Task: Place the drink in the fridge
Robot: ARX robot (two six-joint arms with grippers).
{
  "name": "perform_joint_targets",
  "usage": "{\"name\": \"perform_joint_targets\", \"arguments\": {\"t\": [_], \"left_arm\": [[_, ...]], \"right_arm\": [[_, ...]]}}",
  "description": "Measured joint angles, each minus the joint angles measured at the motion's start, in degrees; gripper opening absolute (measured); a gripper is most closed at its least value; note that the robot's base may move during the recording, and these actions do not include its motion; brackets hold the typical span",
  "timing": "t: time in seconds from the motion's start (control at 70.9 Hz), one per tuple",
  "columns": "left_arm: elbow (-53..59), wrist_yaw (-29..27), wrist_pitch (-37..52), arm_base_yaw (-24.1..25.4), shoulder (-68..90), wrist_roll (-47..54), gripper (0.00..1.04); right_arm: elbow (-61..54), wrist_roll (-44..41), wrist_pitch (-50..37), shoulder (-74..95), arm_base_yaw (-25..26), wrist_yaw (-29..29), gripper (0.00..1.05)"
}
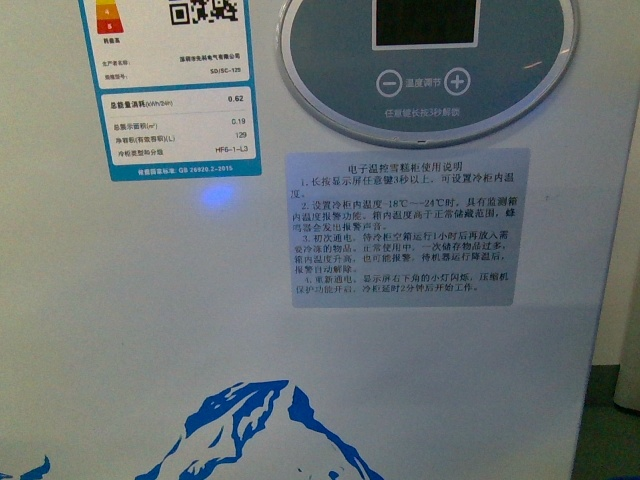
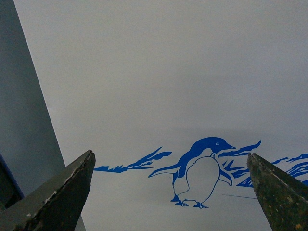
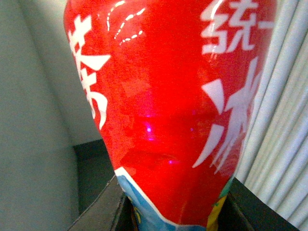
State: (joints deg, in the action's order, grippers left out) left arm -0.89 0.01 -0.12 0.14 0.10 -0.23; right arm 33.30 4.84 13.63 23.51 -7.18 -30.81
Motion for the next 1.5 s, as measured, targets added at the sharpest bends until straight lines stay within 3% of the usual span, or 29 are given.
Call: {"name": "perform_joint_targets", "arguments": {"t": [0.028, 0.085, 0.169, 1.495], "left_arm": [[0.00, 0.00, 0.00, 0.00, 0.00, 0.00, 0.97], [0.00, 0.04, 0.00, 0.00, 0.02, 0.00, 0.97], [0.00, 0.04, 0.00, 0.00, 0.02, 0.00, 0.97], [0.00, 0.00, 0.00, 0.00, 0.02, 0.00, 0.97]], "right_arm": [[-0.59, 0.28, -0.07, -0.02, 0.33, 0.22, 0.36], [-2.34, 0.46, -0.79, -0.55, -2.60, -6.21, 0.36], [-4.00, 0.52, -2.25, -1.31, -3.98, -7.56, 0.36], [-4.68, 0.50, -2.69, -1.92, -4.22, -7.58, 0.36]]}}
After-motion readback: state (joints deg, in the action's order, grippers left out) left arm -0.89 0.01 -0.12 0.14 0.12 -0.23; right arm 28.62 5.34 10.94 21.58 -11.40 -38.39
